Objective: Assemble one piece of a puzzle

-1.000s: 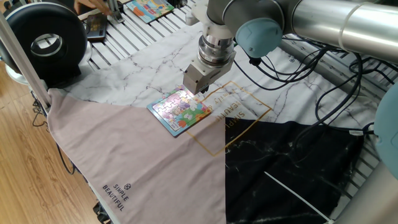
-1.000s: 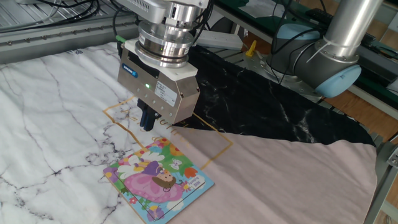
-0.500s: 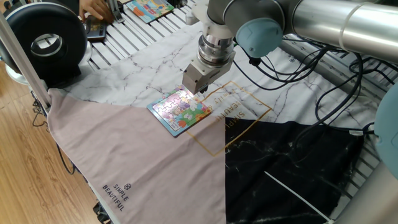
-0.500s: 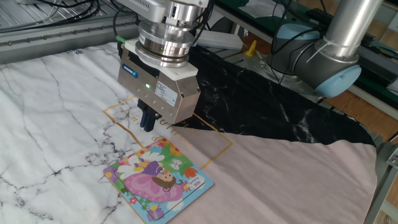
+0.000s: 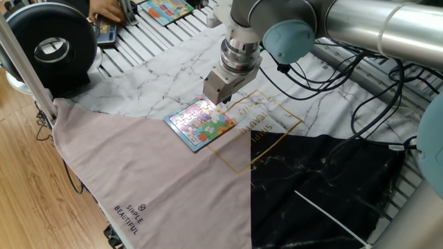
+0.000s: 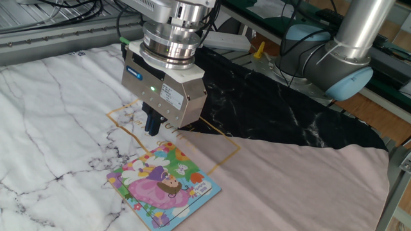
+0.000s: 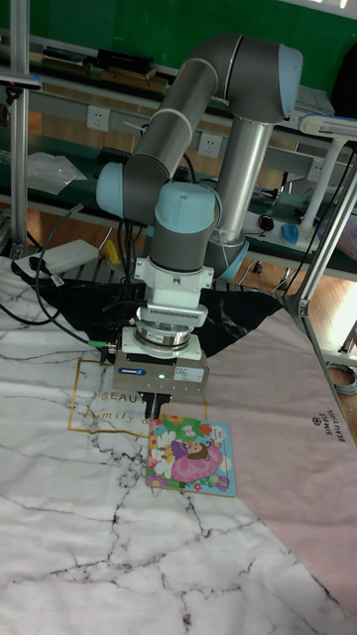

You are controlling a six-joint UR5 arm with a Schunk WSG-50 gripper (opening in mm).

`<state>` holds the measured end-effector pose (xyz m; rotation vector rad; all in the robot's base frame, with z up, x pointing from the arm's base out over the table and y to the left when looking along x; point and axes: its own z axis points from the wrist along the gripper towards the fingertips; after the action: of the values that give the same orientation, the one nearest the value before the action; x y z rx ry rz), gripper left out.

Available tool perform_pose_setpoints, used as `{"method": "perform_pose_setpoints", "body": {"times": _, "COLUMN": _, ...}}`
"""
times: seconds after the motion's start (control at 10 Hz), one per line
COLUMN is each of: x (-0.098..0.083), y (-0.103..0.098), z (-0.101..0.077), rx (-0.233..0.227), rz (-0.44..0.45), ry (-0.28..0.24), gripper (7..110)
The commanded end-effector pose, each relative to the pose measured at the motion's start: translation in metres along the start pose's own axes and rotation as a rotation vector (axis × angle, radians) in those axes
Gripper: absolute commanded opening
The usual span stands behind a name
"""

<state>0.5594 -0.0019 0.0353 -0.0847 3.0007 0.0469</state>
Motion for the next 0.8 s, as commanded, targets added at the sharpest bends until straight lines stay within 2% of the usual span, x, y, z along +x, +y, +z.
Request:
{"method": "perform_pose_setpoints", "body": {"times": 0.0, "x": -0.0012, "y": 0.0023, "z": -0.0007, "rx": -0.014, "rz": 0.005, "ry": -0.003, "gripper": 7}}
{"method": "perform_pose_setpoints", "body": {"times": 0.7, "x": -0.0011, "y": 0.0093, "z": -0.0003, "rx": -0.040, "rz": 0.009, "ry": -0.001, "gripper": 7}}
